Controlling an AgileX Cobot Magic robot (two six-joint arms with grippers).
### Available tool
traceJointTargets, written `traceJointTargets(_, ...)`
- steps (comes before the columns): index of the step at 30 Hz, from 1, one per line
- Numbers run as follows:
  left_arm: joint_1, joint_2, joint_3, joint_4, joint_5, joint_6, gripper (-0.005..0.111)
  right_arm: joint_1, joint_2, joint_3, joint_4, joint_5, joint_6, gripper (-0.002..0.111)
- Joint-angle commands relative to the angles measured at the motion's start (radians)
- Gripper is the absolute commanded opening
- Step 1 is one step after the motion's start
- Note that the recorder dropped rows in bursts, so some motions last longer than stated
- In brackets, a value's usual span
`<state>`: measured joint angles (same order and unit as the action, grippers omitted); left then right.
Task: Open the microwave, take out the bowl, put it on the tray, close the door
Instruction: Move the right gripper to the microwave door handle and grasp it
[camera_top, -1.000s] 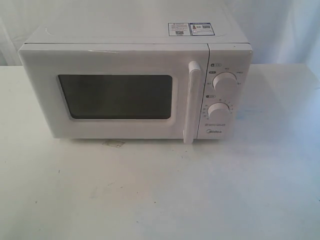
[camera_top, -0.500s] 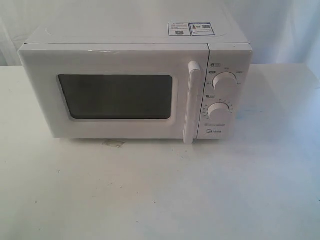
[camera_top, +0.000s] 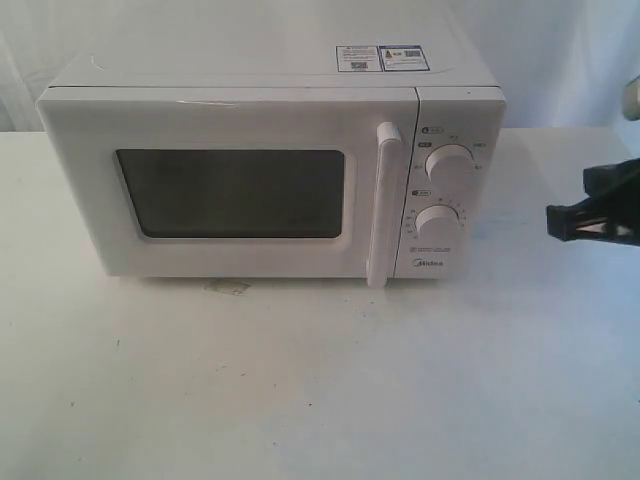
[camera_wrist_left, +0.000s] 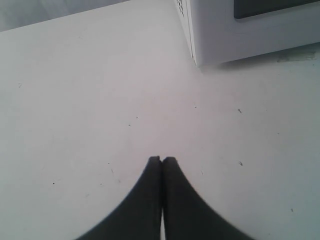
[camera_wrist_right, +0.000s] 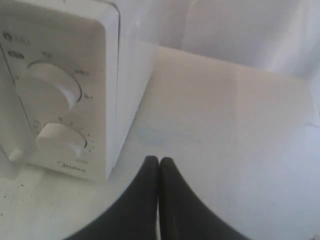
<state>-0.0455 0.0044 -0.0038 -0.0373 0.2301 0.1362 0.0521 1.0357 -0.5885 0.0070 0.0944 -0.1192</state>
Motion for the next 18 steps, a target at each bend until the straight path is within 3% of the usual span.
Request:
traceJointTargets(1,-0.001,-0.004,0.004,-0.005,0.002,-0.003,0.000,0.000,0.111,-0.007,0.084,0.029,-0.011,0.000)
traceJointTargets(3,-0.001,-0.004,0.004,-0.005,0.002,-0.003,0.000,0.025,0.152,-0.033,0.107,0.104,-0.038,0.000)
traceJointTargets(5,-0.001,-0.004,0.004,-0.005,0.002,-0.003,0.000,0.081,0.175,-0.064,0.247,0.177,-0.241,0.000)
traceJointTargets(7,-0.001,-0.004,0.004,-0.005,0.002,-0.003,0.000,0.135,0.180,-0.106,0.613,0.327,-0.707,0.000)
traceJointTargets(9,-0.001,-0.004,0.004,-0.005,0.002,-0.003,0.000,0.146,0.180,-0.136,1.008,0.605,-1.311,0.000)
traceJointTargets(11,-0.001,-0.004,0.004,-0.005,0.002,-0.001,0.000,0.146,0.180,-0.138,1.236,0.845,-1.650,0.000)
traceJointTargets(18,-0.001,-0.004,0.004,-0.005,0.002,-0.001,0.000,0.133,0.192,-0.133,1.247,0.429,-1.607,0.000)
